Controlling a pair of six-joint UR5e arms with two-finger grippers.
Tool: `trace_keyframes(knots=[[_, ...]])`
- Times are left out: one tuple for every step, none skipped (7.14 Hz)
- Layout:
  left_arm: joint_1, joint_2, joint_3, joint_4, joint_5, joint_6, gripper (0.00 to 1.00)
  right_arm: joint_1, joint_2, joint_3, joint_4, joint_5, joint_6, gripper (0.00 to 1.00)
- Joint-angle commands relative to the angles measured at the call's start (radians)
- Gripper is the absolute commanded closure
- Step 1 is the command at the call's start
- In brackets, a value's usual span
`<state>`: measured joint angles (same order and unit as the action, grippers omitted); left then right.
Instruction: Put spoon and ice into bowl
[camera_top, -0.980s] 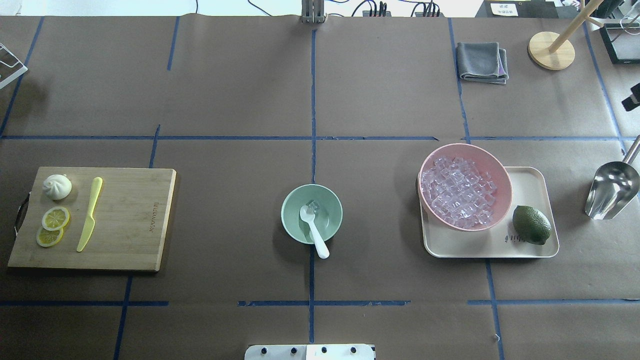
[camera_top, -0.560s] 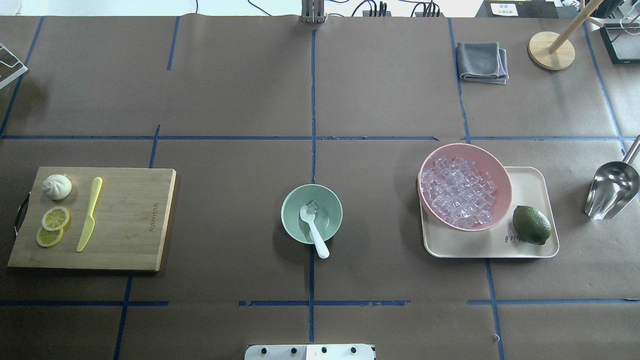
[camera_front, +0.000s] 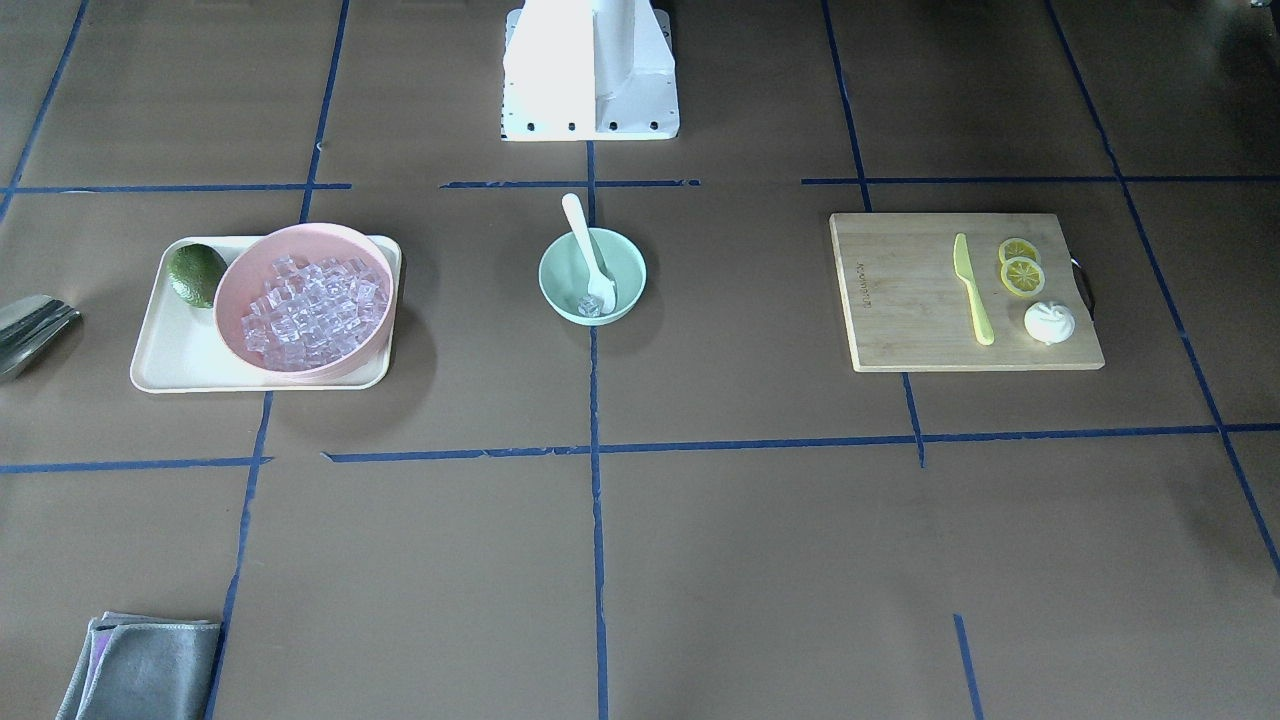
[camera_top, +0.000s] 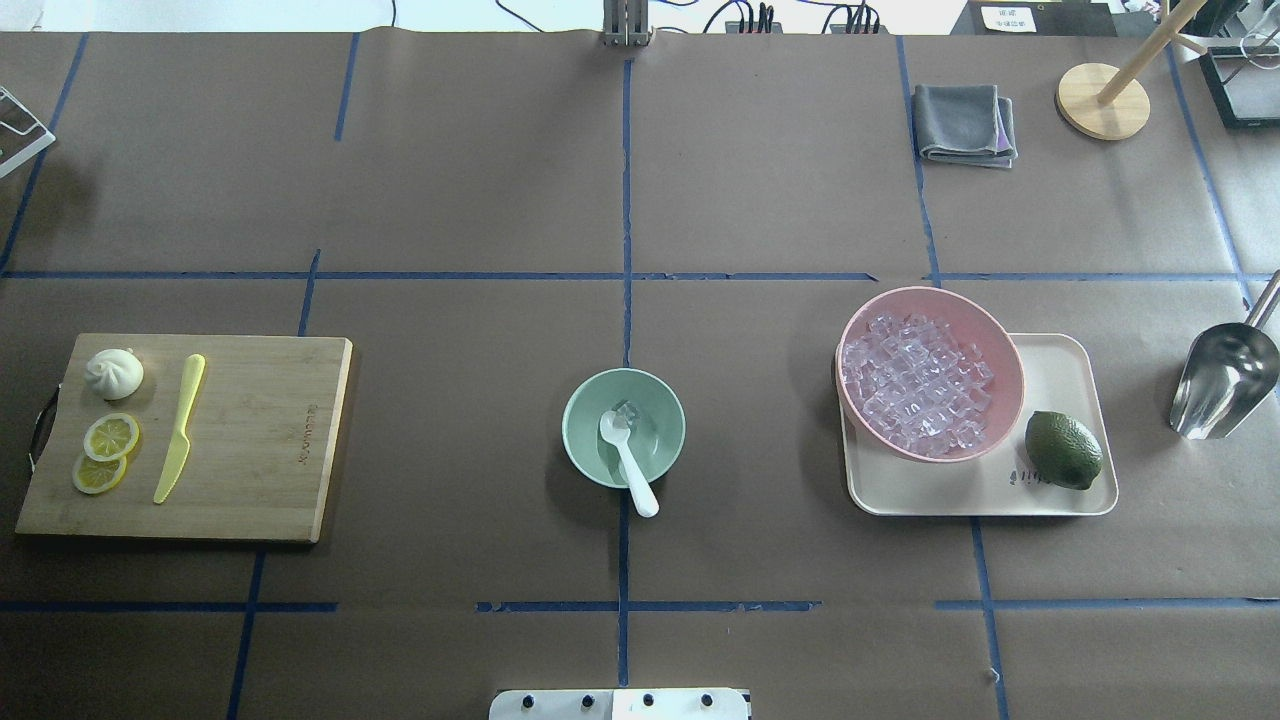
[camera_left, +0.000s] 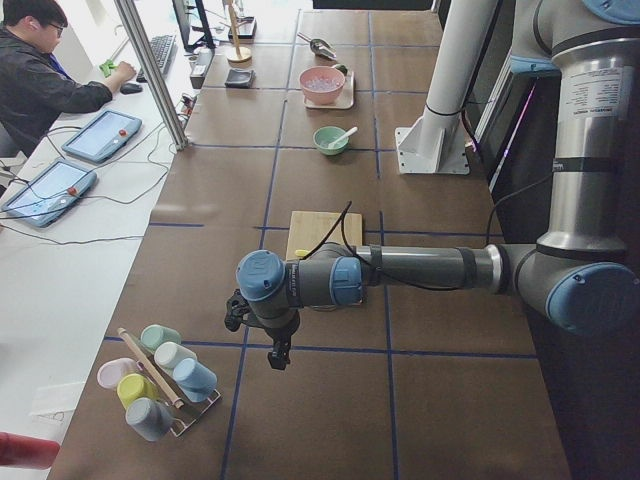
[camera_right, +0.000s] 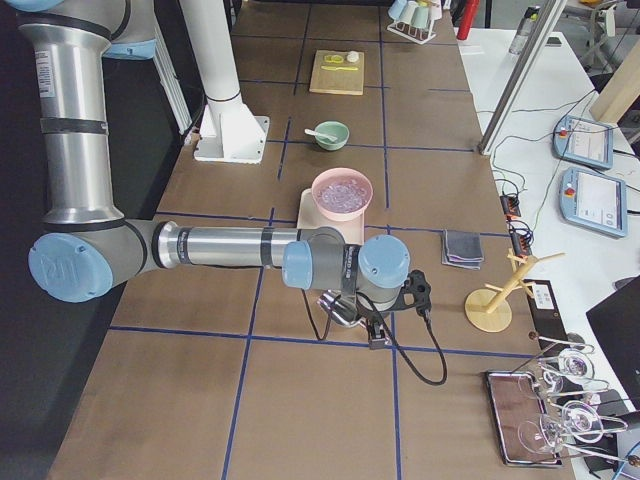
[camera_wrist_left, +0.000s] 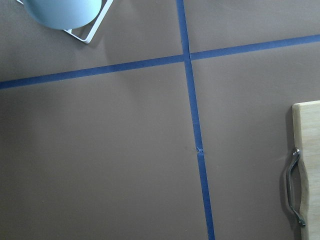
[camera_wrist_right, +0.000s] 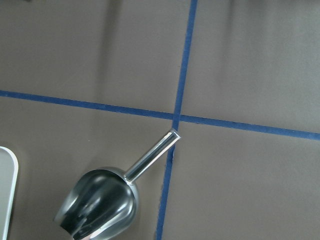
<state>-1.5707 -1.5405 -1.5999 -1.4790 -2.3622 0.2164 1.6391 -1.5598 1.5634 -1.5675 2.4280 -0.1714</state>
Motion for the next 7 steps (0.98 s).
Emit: trace_keyframes(knots=[[0.000,0.000,0.000,-0.001,0.000,0.000,0.00,0.008,-0.060,-0.020,0.067,-0.001,0.007,0.00],[0.000,0.000,0.000,0.000,0.001,0.000,0.00,0.008,-0.066,-0.028,0.067,-0.004,0.022,0.00],[0.000,0.000,0.001,0.000,0.000,0.000,0.00,0.008,-0.069,-0.017,0.069,-0.001,0.097,0.00],[0.000,0.000,0.001,0.000,0.001,0.000,0.00,0.008,-0.069,-0.014,0.070,0.000,0.119,0.00],[0.000,0.000,0.003,-0.001,0.001,0.000,0.00,0.008,-0.066,-0.014,0.070,-0.001,0.118,0.00],[0.000,0.000,0.001,0.000,0.001,0.000,0.00,0.010,-0.066,-0.014,0.070,-0.001,0.116,0.00],[0.000,0.000,0.003,-0.001,0.001,0.000,0.00,0.010,-0.063,-0.013,0.072,-0.001,0.116,0.00]])
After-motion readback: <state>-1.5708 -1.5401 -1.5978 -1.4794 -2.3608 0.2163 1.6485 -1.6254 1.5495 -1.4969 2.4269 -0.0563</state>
